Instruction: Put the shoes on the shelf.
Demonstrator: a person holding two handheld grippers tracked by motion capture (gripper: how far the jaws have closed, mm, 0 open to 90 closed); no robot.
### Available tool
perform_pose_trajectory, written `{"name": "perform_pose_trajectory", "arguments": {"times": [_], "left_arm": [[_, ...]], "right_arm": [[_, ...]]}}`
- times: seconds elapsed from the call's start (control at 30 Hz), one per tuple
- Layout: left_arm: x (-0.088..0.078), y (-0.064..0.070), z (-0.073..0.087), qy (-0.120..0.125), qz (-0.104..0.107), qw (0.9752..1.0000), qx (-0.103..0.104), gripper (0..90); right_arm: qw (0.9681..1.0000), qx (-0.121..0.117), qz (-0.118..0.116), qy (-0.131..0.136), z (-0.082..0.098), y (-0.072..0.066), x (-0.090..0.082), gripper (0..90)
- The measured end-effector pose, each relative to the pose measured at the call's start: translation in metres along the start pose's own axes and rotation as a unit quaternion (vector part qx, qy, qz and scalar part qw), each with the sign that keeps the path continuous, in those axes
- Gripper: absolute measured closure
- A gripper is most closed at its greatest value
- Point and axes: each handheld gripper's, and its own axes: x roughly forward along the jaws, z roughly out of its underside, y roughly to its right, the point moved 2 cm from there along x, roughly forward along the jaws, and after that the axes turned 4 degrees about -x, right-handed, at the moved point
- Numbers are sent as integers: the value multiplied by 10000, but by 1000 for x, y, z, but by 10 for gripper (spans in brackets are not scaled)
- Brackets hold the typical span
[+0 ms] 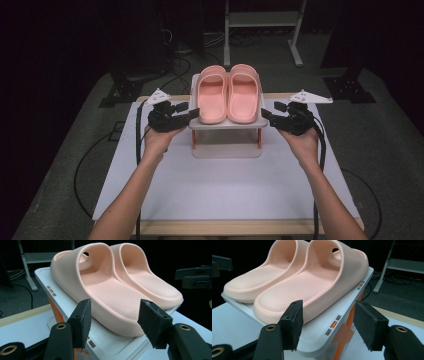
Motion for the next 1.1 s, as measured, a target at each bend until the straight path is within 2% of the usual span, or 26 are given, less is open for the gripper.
{"name": "perform_pose_trajectory", "arguments": {"times": [0.37,0.8,1.1], "left_arm": [[-9,0,1,64,-40,10000,46,396],[-16,0,12,11,-61,9999,86,354],[-26,2,19,46,1,9999,108,346]], "right_arm": [[10000,-19,-52,31,6,-2,-8,384],[9999,-50,-136,29,15,-8,-15,376],[9998,-54,-176,-21,24,-9,-18,367]]}}
